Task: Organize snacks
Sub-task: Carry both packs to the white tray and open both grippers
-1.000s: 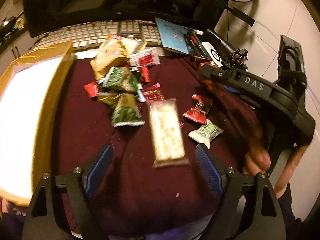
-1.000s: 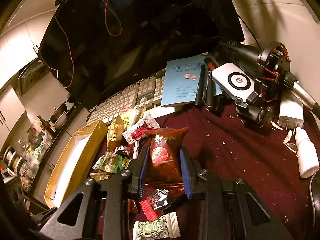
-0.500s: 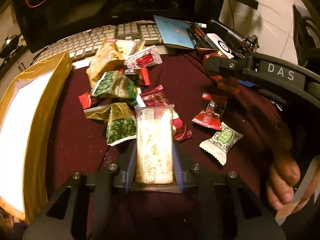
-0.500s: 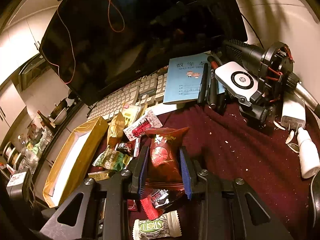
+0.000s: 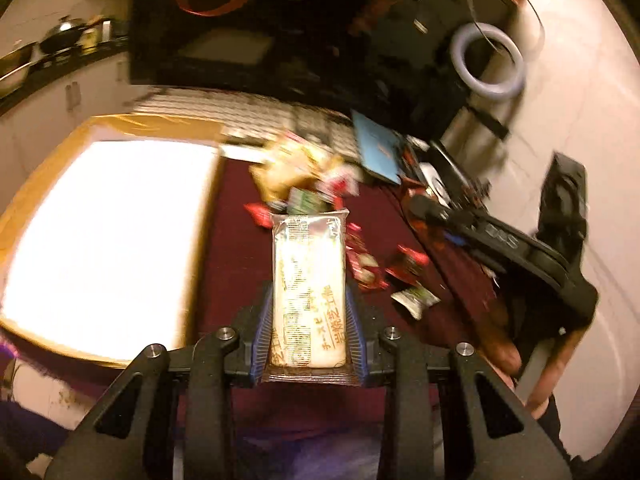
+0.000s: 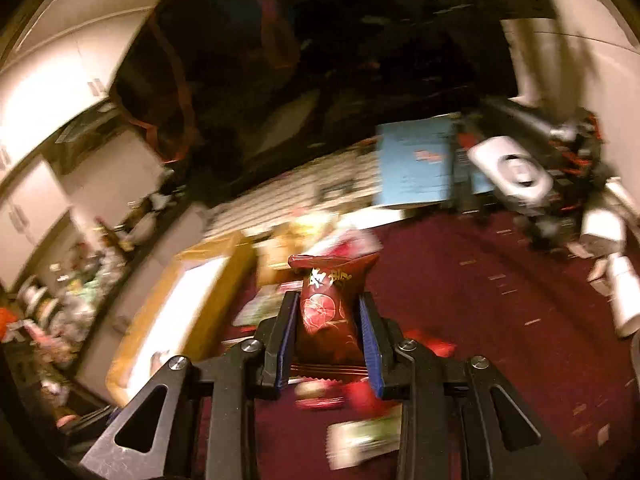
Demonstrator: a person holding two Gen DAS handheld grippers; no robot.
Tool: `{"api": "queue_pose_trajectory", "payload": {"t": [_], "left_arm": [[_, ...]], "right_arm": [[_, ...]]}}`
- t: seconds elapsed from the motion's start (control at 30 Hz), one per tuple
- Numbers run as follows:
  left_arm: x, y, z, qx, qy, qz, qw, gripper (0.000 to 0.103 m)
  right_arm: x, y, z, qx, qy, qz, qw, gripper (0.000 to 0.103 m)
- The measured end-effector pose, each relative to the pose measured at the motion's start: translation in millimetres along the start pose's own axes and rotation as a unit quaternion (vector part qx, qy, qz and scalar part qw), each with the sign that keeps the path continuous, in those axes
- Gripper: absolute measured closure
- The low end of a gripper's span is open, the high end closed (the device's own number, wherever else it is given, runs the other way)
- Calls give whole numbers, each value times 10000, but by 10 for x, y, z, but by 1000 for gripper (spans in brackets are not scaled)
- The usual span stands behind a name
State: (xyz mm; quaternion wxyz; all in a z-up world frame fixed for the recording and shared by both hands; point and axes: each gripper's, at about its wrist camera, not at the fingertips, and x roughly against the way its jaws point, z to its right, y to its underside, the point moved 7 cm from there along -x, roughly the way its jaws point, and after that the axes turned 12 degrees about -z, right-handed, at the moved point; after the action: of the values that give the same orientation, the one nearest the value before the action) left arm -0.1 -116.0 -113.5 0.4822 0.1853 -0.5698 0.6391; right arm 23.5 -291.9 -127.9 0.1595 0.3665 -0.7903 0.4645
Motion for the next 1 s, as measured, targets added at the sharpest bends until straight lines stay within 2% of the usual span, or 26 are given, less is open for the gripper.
{"api": "queue_pose_trajectory", "payload": {"t": [0.1,0.23,0.37,0.47,0.57,0.73,0.83,0.97,1.0], "left_arm": [[171,-49,-381,350,-230,148,9990,72],[312,-110,-977,918,-526,322,9939,72],[320,-171,-1406,1200,-736,360,9894,72],[255,-200,-1665,1361,-921,283,9860,72],[165,-218,-1843,1465,-990,189,9841,72],[-8,-157,-2043,1558,-1070,-59,9820,72],[-102,-141,-2024,1554,-1072,-210,9818,72],[-184,-110,-1995,1492,-1097,-434,9817,72],[-203,-97,-1996,1494,-1099,-495,9814,72]], "right_arm": [[-96,70,-483,365,-443,-292,9979,73],[-289,272,-951,866,-707,-722,9911,73],[-550,409,-1394,1283,-781,-1085,9827,73],[-802,491,-1572,1469,-808,-1349,9766,73],[-1100,555,-1792,1895,-411,-1430,9705,73],[-1443,704,-1918,2207,-13,-1681,9608,73],[-1603,805,-1999,2476,376,-1701,9531,73],[-1695,880,-1940,2625,816,-1778,9449,72],[-1656,896,-1844,2599,799,-1812,9451,70]]}}
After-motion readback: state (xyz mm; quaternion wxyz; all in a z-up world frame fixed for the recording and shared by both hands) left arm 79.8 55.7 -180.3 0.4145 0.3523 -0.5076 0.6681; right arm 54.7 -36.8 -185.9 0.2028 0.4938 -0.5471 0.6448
